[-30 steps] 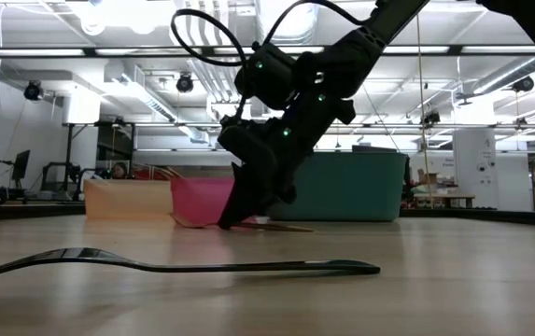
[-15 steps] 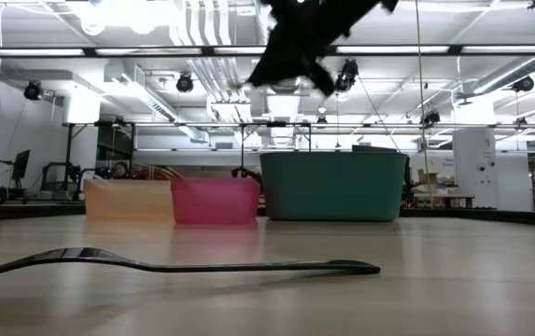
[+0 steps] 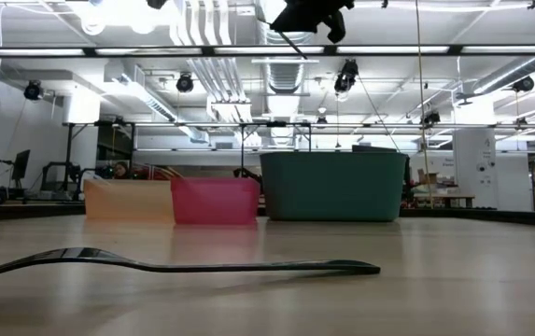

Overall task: Sort silverware by color (type)
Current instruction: Put the gold fork into the red bin

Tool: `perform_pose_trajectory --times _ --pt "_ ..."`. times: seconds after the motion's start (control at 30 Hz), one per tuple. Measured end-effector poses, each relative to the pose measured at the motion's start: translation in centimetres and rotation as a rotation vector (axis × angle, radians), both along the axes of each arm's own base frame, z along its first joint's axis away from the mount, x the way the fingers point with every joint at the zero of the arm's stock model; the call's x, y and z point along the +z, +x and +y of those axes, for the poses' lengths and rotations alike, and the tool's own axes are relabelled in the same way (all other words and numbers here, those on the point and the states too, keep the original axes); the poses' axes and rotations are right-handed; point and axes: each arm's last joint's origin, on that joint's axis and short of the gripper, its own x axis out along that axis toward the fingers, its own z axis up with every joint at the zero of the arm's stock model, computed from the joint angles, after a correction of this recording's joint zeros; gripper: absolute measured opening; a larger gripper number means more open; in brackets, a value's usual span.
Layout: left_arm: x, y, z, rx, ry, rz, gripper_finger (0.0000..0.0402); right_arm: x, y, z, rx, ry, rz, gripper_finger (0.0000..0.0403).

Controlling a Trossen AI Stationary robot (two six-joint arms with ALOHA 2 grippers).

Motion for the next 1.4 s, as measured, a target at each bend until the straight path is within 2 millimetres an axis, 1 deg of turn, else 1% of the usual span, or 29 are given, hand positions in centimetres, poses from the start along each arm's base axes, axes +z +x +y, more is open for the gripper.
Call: perform_pose_trajectory --times 0.1,0.17,0.23,0.37,0.47,0.57,0.63,0.77,0.87,0.93,1.0,1.07,1.13,1.2,1.23,1.3,1.4 --pt "-1.8 1.3 1.3 0.034 -0.080 -0.127 0.0048 0.0 -0.1 -0.2 0.013 -0.101 0.072 0.0012" --pt "-3.1 2.3 2.3 0.032 -0.152 -0.173 0.0058 0.1 -0.1 -0.3 0.021 -0.180 0.128 0.0012" --pt "-4.3 3.4 3.3 0.036 -0.217 -0.203 0.0070 0.2 -0.2 -0.4 0.023 -0.242 0.165 0.0012" --pt "-6.2 5.6 5.5 0.085 -0.250 -0.231 0.0090 0.3 -0.3 -0.8 0.028 -0.371 0.261 0.0013" --pt "-6.4 7.0 6.8 0.052 -0.235 -0.289 0.0103 0.0 -0.3 -1.6 0.020 -0.396 0.293 0.0013" --pt "-6.3 8.6 7.6 0.020 -0.221 -0.322 0.0113 -0.2 -0.4 -2.3 0.055 -0.392 0.296 0.0013" --pt "-6.2 9.6 8.0 0.023 -0.217 -0.316 0.0116 -0.1 -0.5 -2.2 0.076 -0.382 0.284 0.0013" --pt "-5.4 11.2 8.4 0.021 -0.171 -0.308 0.0114 -0.2 -0.4 -2.0 0.110 -0.378 0.280 0.0013" --pt "-5.3 12.1 8.8 0.030 -0.181 -0.270 0.0110 -0.6 -0.4 -2.5 0.110 -0.379 0.308 0.0013" --pt "-5.2 12.4 9.0 0.026 -0.209 -0.236 0.0108 -0.9 -0.6 -2.9 0.145 -0.362 0.314 0.0013" --pt "-4.7 12.5 9.0 0.024 -0.241 -0.200 0.0106 -1.0 -0.7 -3.5 0.199 -0.305 0.273 0.0013" --pt "-4.0 12.3 8.9 0.023 -0.255 -0.136 0.0103 -1.1 -0.8 -4.2 0.278 -0.207 0.201 0.0012" --pt "-2.9 12.0 8.7 0.012 -0.240 -0.055 0.0101 -1.2 -0.8 -4.7 0.330 -0.119 0.139 0.0011" --pt "-1.6 11.5 8.5 0.016 -0.218 0.054 0.0099 -1.4 -0.6 -4.9 0.347 -0.063 0.114 0.0011" --pt "-0.8 11.2 8.5 0.019 -0.198 0.117 0.0098 -1.6 -0.5 -4.9 0.352 -0.039 0.105 0.0011" --pt "1.3 10.4 8.4 0.025 -0.146 0.232 0.0098 -2.2 -0.1 -5.0 0.374 0.030 0.093 0.0011" --pt "5.3 8.4 8.1 0.027 -0.055 0.388 0.0098 -3.6 0.8 -5.0 0.422 0.200 0.061 0.0011"
